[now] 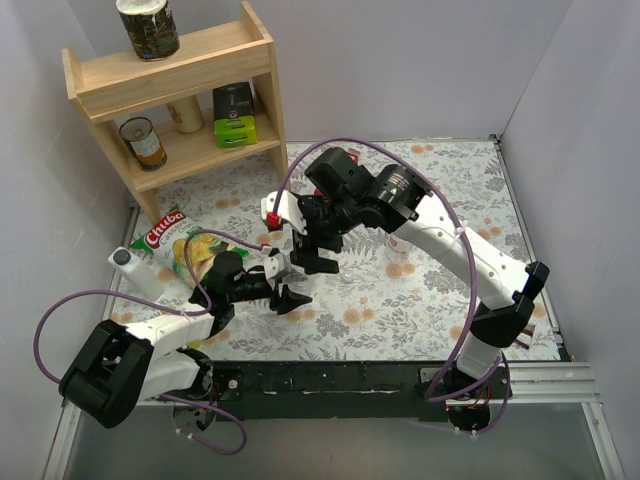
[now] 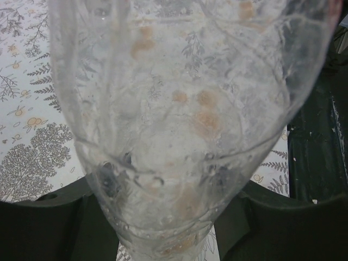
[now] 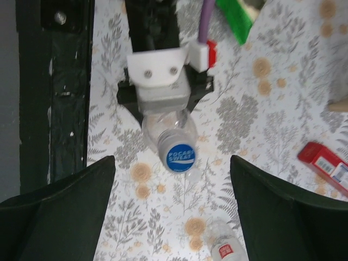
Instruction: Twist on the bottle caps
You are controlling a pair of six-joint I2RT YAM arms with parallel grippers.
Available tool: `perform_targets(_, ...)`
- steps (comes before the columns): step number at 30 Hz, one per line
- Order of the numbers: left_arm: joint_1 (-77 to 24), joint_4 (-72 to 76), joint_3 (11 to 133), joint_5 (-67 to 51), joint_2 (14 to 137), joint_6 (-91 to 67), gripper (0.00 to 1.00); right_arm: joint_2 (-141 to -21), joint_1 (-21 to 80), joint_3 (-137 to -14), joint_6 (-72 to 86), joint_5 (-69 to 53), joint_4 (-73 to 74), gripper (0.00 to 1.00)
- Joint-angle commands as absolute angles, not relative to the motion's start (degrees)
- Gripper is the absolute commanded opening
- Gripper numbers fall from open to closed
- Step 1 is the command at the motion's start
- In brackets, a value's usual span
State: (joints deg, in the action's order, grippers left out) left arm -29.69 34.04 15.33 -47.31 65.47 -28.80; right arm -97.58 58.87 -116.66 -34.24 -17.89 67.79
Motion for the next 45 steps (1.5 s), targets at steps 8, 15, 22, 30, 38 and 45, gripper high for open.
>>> perform_targets(8,-29.4,32.6,16.8,-48.6,65.4,-27.7,0.0,-99.2,56.4,-121.7,-32.4,-13.0,61.1,0.84)
perform_targets(15,-29.4,33.4,17.1,-48.5,65.4,-28.5,0.0,-97.0,56.4,-114.8,-33.2,-13.1,60.0,0.82)
perform_targets(22,-29.4,34.5,17.0,-48.3,65.0,-29.2,0.0,-97.0,56.3,-112.4,-33.5,-12.9,60.1,0.81)
perform_targets(30,-29.4,36.2,15.9,-47.4,64.7,-31.9,0.0,-96.9,55.6,-115.6,-32.6,-12.4,59.6,0.81)
perform_targets(38,-29.4,32.0,15.5,-48.3,64.3,-28.1,0.0,-95.8,51.8,-118.8,-39.2,-27.0,64.4,0.98)
perform_targets(45,-29.4,32.2,17.0,-48.7,64.9,-28.7,0.0,-93.9,53.8,-110.1,-41.1,-30.5,62.5,0.99)
